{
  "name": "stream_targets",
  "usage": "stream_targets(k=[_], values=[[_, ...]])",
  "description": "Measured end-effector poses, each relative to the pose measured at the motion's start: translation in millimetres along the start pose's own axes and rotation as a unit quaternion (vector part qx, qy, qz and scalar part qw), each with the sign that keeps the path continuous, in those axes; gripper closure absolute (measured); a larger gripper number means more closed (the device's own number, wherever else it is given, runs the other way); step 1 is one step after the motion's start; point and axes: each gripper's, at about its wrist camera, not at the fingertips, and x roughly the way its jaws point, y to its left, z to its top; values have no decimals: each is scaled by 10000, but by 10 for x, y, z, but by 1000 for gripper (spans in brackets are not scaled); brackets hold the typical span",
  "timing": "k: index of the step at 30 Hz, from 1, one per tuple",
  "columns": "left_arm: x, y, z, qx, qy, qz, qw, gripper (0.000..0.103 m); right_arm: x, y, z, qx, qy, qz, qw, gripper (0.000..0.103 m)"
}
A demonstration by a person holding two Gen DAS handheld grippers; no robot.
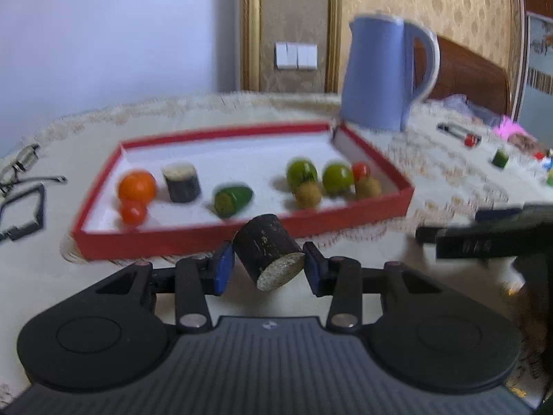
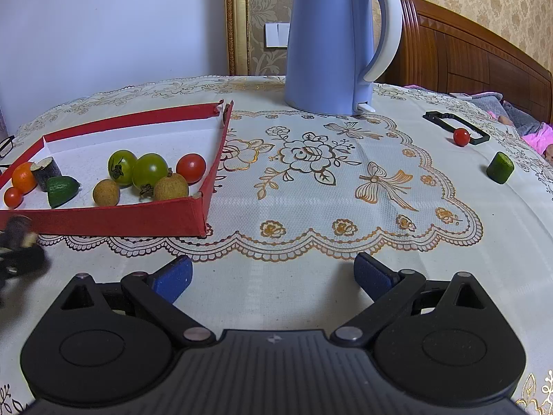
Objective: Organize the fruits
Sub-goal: 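Set the dark cylinder in the tray beside the orange, open left tool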
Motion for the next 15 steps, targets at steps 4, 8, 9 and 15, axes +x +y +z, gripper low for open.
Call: stream_targets(k=[4, 8, 9, 15], values=[[-82, 233, 269, -196, -310, 251, 9990, 64, -1, 1, 1, 1, 1, 1, 10000, 2], [131, 462, 420, -404, -205, 632, 9970, 64, -2, 0, 1, 2, 1, 1, 10000, 2], [207, 505, 427, -403, -144, 748, 9963, 64, -1, 1, 2, 2, 1, 1, 10000, 2], [567, 679, 389, -537, 234, 901, 9942, 64, -1, 0, 1, 4, 2, 2, 10000, 2]])
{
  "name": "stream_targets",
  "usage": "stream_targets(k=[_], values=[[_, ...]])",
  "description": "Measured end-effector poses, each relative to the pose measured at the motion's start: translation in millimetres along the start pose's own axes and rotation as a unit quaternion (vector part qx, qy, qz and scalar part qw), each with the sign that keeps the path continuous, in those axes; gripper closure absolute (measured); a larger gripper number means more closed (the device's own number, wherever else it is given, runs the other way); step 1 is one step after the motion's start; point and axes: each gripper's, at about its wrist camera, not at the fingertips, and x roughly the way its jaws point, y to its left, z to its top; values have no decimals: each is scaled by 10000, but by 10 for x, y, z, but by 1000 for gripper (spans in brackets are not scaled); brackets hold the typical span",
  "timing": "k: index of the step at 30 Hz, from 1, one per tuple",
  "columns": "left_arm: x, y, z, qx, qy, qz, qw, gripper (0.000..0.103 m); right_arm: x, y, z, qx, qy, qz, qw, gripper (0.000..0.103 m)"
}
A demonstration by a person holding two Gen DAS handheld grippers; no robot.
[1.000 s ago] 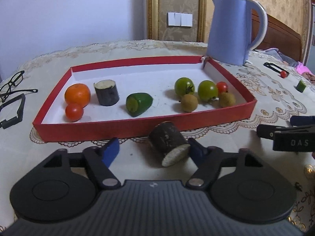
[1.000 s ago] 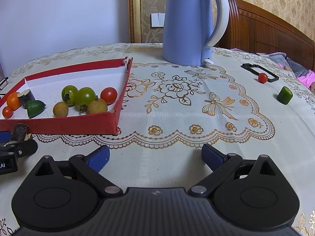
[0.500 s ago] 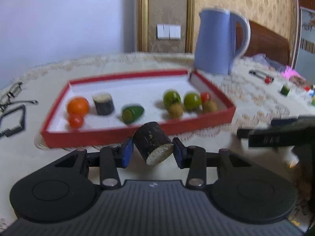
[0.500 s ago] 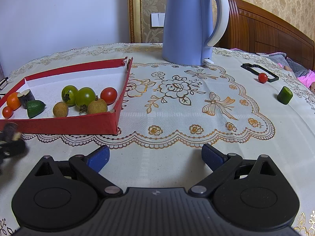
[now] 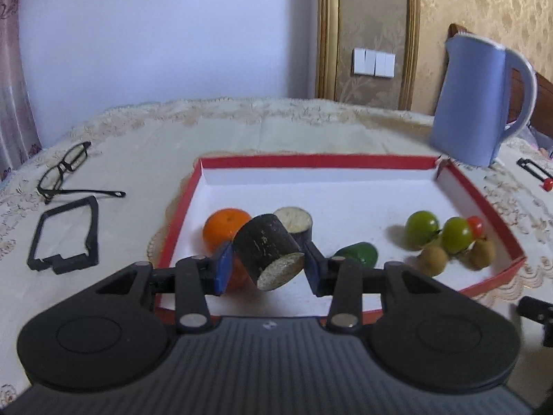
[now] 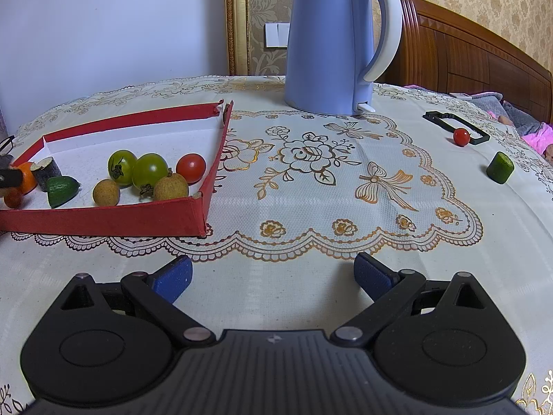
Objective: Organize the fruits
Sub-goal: 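Set the dark cylinder in the tray beside the orange, open left tool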
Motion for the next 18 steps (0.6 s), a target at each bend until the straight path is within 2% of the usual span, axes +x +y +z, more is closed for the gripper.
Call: stream_targets(k=[4, 11, 14, 15, 18], values=[[32, -24, -24, 41, -96, -35, 9999, 63, 0, 0, 0, 0, 0, 1, 10000, 2], [-31, -87, -97, 2, 8, -562, 9984, 63, 0, 0, 1, 2, 1, 2, 10000, 2], [51, -112, -120, 64, 96, -362, 9993, 63, 0, 0, 2, 2, 1, 2, 10000, 2], [102, -97, -126, 28, 202, -376, 9991, 63, 0, 0, 2, 3, 1, 3, 10000, 2], [119, -100, -124, 38, 169, -353, 9992, 63, -1, 0, 2, 3, 2, 3, 10000, 2]])
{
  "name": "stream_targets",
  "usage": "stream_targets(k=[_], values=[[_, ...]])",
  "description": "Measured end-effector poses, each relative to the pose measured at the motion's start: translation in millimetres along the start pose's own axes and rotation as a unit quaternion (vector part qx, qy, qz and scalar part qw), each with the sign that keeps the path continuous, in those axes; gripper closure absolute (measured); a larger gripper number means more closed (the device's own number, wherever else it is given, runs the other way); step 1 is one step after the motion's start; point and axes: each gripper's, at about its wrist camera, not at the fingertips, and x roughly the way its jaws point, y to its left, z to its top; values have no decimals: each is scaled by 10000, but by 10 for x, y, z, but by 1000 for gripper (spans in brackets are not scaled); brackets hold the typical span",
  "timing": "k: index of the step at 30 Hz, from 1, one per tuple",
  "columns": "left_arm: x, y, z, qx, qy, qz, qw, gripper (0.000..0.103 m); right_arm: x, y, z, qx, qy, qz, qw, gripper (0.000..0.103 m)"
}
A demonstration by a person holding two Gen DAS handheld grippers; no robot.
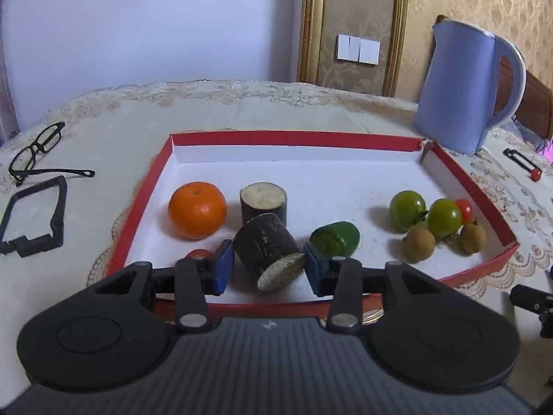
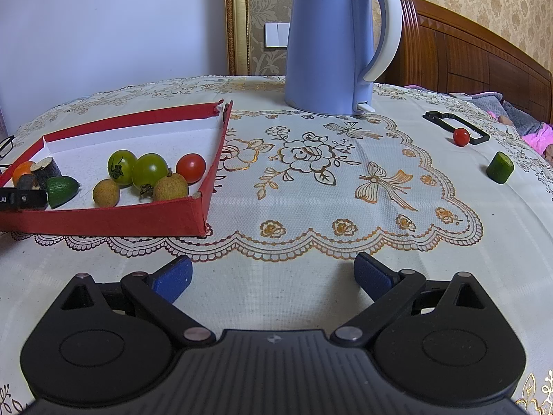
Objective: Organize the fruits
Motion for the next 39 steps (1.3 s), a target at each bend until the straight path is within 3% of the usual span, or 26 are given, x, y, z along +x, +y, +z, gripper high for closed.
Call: stream_targets(k=[3, 5, 10, 17, 21, 23, 26, 30, 35, 39], values=[[-12, -40, -19, 83, -9, 55, 10000, 56, 1, 1, 0, 1, 0, 0, 10000, 2], [-49, -19, -15, 21, -44, 47, 10000, 33, 0, 0, 0, 1, 0, 0, 10000, 2], [-280, -22, -29, 90, -385, 163, 9991, 23, 1, 2, 0, 2, 1, 1, 10000, 2], [-506, -48, -135, 89, -416, 151, 9990, 17, 5, 1, 1, -3, -4, -17, 10000, 2], [-601, -12, -173, -34, -461, 94, 9989, 17, -60, -1, -17, 139, -128, -271, 9995, 2], [-644, 5, -180, -159, -480, 97, 9987, 15, -143, 37, -45, 299, -182, 7, 9994, 2], [-743, 10, -215, -277, -536, 10, 9982, 10, -310, 274, -62, 89, -358, 266, 9990, 2], [-890, -39, -278, -148, -737, 243, 9969, 4, -524, 671, -46, -403, -864, -42, 9954, 2], [-940, -44, -298, -91, -707, 301, 9970, 1, -504, 877, 2, -424, -741, 76, 9963, 2], [-942, -46, -315, -70, -714, 412, 9966, 0, -429, 963, 1, -450, -679, -106, 9966, 2]])
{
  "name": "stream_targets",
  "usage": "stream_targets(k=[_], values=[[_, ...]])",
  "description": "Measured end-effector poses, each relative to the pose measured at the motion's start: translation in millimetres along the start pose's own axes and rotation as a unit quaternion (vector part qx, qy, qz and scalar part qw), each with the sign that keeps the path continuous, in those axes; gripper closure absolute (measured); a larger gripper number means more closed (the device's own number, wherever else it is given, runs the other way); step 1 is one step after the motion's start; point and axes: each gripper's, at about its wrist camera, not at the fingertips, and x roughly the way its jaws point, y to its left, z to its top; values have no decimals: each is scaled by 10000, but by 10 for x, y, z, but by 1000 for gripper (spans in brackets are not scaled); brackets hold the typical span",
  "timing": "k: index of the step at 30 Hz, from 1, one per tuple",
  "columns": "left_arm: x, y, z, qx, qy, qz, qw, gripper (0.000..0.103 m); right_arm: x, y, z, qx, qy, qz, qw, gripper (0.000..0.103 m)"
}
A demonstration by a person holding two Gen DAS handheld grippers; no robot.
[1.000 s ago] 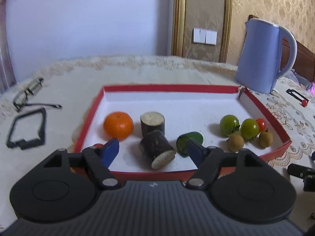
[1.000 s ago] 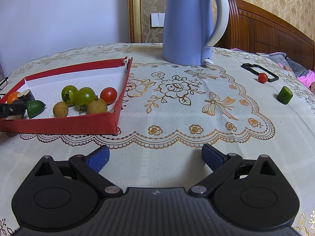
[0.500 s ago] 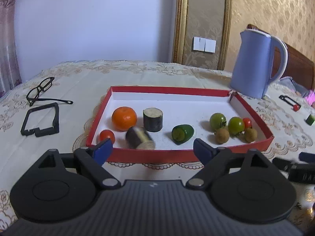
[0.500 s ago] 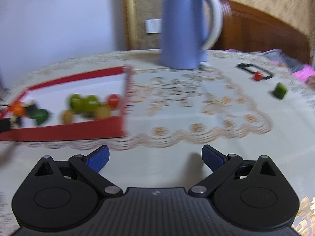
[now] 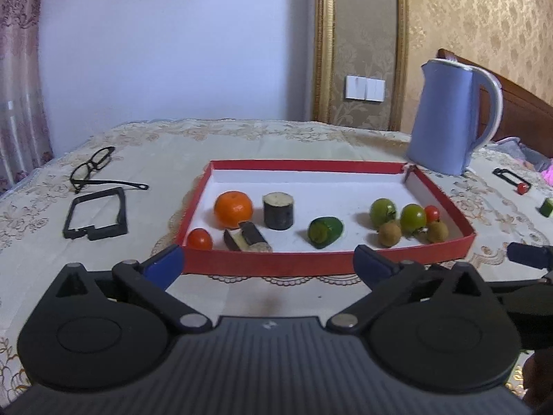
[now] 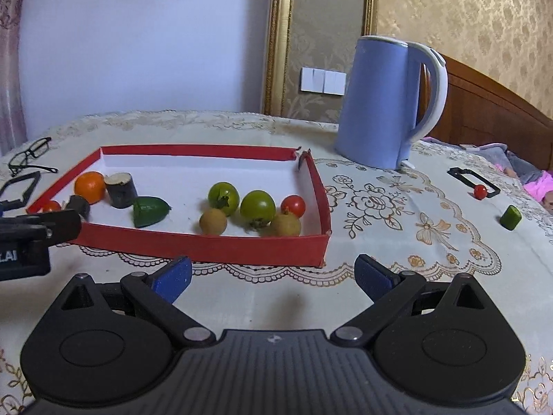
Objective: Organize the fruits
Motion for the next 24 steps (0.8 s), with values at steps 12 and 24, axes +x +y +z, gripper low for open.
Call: stream_targets(k=[12, 24], values=[[41, -74, -21, 179, 20, 127, 9998, 0, 101, 48, 1, 85, 69, -58, 9999, 2], [15, -83, 26, 157, -2, 125, 9998, 0, 64, 52, 5, 278, 62, -123, 9995, 2]])
